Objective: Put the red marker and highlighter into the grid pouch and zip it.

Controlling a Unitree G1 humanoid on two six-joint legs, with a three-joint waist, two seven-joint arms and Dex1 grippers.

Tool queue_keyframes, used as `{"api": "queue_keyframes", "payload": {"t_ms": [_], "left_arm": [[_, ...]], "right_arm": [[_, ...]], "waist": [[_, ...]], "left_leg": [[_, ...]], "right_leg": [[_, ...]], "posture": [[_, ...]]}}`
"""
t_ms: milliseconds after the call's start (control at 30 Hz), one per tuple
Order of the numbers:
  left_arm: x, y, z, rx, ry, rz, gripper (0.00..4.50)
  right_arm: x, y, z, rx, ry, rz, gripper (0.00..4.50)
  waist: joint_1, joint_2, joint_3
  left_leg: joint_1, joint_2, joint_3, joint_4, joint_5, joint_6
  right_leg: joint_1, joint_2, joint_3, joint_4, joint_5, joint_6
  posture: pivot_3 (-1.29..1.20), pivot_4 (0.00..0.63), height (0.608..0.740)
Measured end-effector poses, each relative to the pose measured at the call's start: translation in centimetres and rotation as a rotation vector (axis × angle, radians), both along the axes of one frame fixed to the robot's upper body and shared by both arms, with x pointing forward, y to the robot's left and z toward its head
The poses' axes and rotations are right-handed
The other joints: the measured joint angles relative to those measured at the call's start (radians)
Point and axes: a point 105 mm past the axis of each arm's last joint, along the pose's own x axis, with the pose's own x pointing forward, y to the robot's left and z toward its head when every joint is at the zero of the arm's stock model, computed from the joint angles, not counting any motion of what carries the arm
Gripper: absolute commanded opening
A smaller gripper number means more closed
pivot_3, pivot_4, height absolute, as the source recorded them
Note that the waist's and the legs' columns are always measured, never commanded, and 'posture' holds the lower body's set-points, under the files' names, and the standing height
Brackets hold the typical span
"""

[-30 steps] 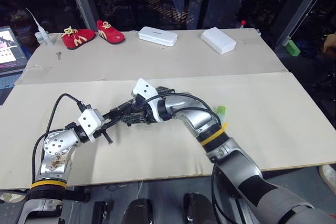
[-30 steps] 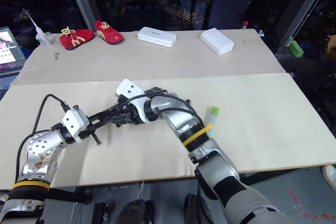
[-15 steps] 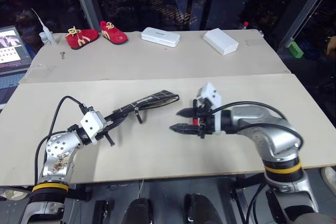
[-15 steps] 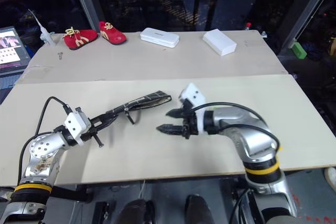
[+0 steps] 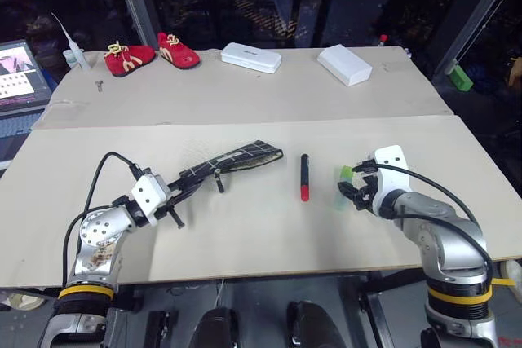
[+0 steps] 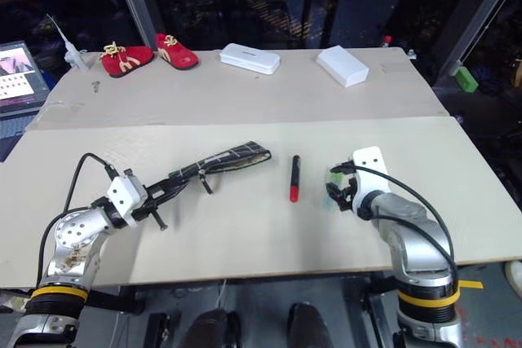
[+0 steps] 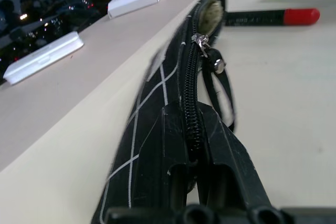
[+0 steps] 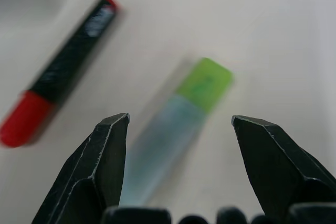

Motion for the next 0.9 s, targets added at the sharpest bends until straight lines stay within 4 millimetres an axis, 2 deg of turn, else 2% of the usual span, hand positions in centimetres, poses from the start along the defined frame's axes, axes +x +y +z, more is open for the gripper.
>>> {"api": "queue_keyframes", "payload": {"t_ms": [167, 333, 633, 667, 700, 733, 767, 867, 900], "left_arm": [[0.0, 0.0, -0.3, -0.002, 0.009, 0.0, 0.0], [0.0, 0.0, -0.3, 0.0, -0.001, -0.002, 0.0], [0.0, 0.0, -0.3, -0.002, -0.004, 0.003, 0.0], [0.0, 0.0, -0.2, -0.004, -0.005, 0.004, 0.0], [0.0, 0.0, -0.3, -0.007, -0.006, 0.005, 0.0], [0.0, 0.0, -0.3, -0.01, -0.005, 0.007, 0.0], [0.0, 0.0, -0.3, -0.011, -0.005, 0.009, 0.0], [0.1, 0.0, -0.3, -0.014, -0.008, 0.014, 0.0], [0.1, 0.0, -0.2, -0.014, -0.008, 0.016, 0.0]], "right_arm": [[0.1, 0.1, -0.5, 0.016, 0.006, -0.041, 3.5], [-0.1, 1.3, -1.5, 0.089, 0.055, -0.044, 3.5], [-0.5, 1.6, -2.5, 0.098, 0.093, -0.058, 3.5], [-0.5, 1.7, -2.6, 0.094, 0.092, -0.058, 3.0], [-0.6, 1.6, -2.7, 0.08, 0.088, -0.061, 2.92], [-0.6, 1.4, -2.9, 0.063, 0.082, -0.062, 2.43], [-0.6, 1.3, -3.1, 0.052, 0.076, -0.064, 2.24], [-0.5, 1.1, -3.4, 0.037, 0.065, -0.066, 1.15], [-0.5, 1.1, -3.5, 0.036, 0.065, -0.068, 1.04]], "waist": [[0.001, 0.0, 0.0], [0.001, 0.0, 0.0], [0.002, 0.0, 0.0], [0.001, 0.0, 0.0], [0.002, -0.001, -0.001], [0.001, -0.003, -0.002], [0.001, -0.004, -0.002], [0.002, -0.005, -0.003], [0.002, -0.005, -0.003]], "left_leg": [[-0.002, 0.0, 0.0, 0.0, 0.0, 0.0], [-0.002, 0.0, -0.001, 0.0, 0.0, 0.0], [-0.002, 0.0, -0.002, 0.0, 0.0, 0.0], [-0.001, 0.0, -0.002, 0.0, 0.0, 0.0], [-0.001, 0.0, -0.002, 0.0, 0.0, 0.0], [0.0, 0.001, -0.002, 0.0, 0.0, 0.0], [0.001, 0.001, -0.002, 0.0, 0.0, 0.0], [0.007, 0.001, -0.002, 0.0, 0.0, 0.0], [0.01, 0.001, -0.003, 0.0, -0.001, 0.001]], "right_leg": [[-0.001, 0.0, 0.0, 0.0, 0.0, 0.0], [-0.001, 0.0, 0.0, 0.0, 0.0, 0.0], [-0.001, 0.0, 0.0, 0.0, 0.0, 0.0], [0.0, 0.0, 0.0, 0.0, 0.0, 0.0], [0.0, 0.0, 0.0, 0.0, 0.0, 0.0], [0.001, 0.0, 0.0, 0.0, 0.0, 0.0], [0.002, 0.0, -0.001, 0.0, 0.0, 0.0], [0.009, 0.0, -0.001, -0.002, -0.001, 0.001], [0.012, 0.0, -0.001, -0.002, -0.002, 0.002]], "posture": [[0.0, 0.15, 0.74], [0.0, 0.15, 0.74], [0.0, 0.15, 0.74], [0.0, 0.15, 0.74], [0.0, 0.15, 0.74], [0.0, 0.15, 0.74], [0.0, 0.15, 0.74], [0.0, 0.15, 0.74], [0.0, 0.15, 0.74]]}}
